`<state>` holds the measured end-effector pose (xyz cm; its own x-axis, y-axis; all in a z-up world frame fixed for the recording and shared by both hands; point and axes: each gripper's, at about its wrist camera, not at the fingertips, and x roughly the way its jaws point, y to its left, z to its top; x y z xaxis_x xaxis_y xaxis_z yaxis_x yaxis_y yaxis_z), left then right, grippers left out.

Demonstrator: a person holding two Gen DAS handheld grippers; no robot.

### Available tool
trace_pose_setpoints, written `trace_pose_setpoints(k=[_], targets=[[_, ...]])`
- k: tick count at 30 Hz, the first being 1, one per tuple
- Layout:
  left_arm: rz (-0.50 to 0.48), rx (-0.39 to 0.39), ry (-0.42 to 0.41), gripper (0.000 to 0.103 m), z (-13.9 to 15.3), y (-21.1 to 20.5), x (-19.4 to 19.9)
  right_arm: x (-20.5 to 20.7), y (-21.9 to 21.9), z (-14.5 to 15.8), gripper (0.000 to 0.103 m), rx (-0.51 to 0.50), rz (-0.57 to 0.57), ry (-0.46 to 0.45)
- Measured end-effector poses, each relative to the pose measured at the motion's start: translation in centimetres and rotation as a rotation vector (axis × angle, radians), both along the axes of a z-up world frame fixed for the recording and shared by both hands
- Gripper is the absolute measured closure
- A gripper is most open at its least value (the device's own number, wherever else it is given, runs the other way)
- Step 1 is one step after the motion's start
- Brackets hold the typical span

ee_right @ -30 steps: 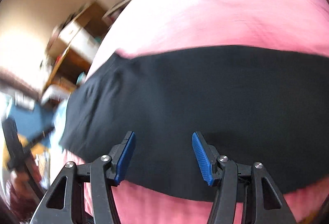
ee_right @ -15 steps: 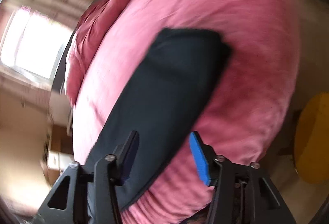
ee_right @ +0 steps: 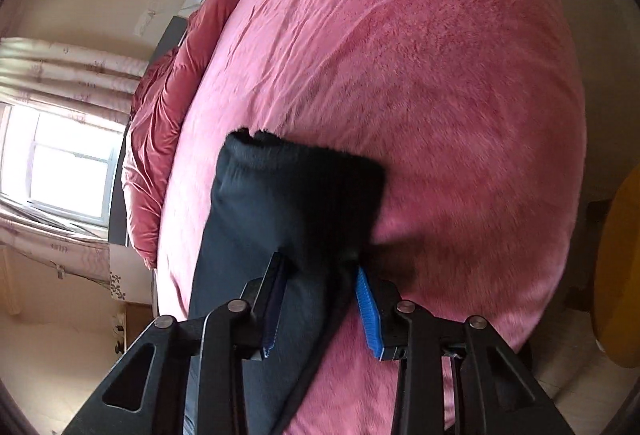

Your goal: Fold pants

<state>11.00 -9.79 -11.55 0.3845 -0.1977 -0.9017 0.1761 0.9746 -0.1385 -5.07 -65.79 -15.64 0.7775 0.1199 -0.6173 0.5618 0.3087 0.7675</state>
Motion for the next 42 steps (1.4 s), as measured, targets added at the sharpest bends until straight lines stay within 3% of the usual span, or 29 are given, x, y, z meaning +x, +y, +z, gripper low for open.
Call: trace_pose_setpoints(k=[3, 5, 13, 17, 21, 28, 37, 42], targets=[[0.004, -0.005, 0.005, 0.058, -0.1, -0.4, 0.2, 0.9, -0.1, 0.3, 0.074, -0.028, 0.017, 0.016], [0.005, -0.011, 0.006, 0.058, -0.3, -0.7, 0.5, 1.7, 0.3, 0.9, 0.086, -0.039, 0.031, 0.013], [0.031, -0.086, 0.013, 0.058, -0.1, 1.8, 0.5, 3.4, 3.7, 8.1, 0.087, -0.139, 0.180, -0.141], [0.053, -0.147, 0.018, 0.058, -0.1, 3.1, 0.7, 5.5, 8.7, 11.9, 0.087, -0.221, 0.348, -0.194], [0.069, -0.211, 0.023, 0.058, -0.1, 4.2, 0.8, 8.0, 14.4, 13.5, 0.087, -0.261, 0.492, -0.217], [0.094, -0.285, 0.017, 0.058, 0.2, 6.8, 0.9, 11.3, 25.4, 12.5, 0.088, -0.289, 0.762, -0.188], [0.117, -0.414, 0.030, 0.058, 1.4, 9.0, 0.6, 14.2, 38.4, 7.6, 0.088, -0.332, 1.064, -0.070], [0.115, -0.492, 0.061, 0.058, 1.6, 9.3, 1.4, 14.3, 41.6, 5.0, 0.087, -0.398, 1.130, -0.003]])
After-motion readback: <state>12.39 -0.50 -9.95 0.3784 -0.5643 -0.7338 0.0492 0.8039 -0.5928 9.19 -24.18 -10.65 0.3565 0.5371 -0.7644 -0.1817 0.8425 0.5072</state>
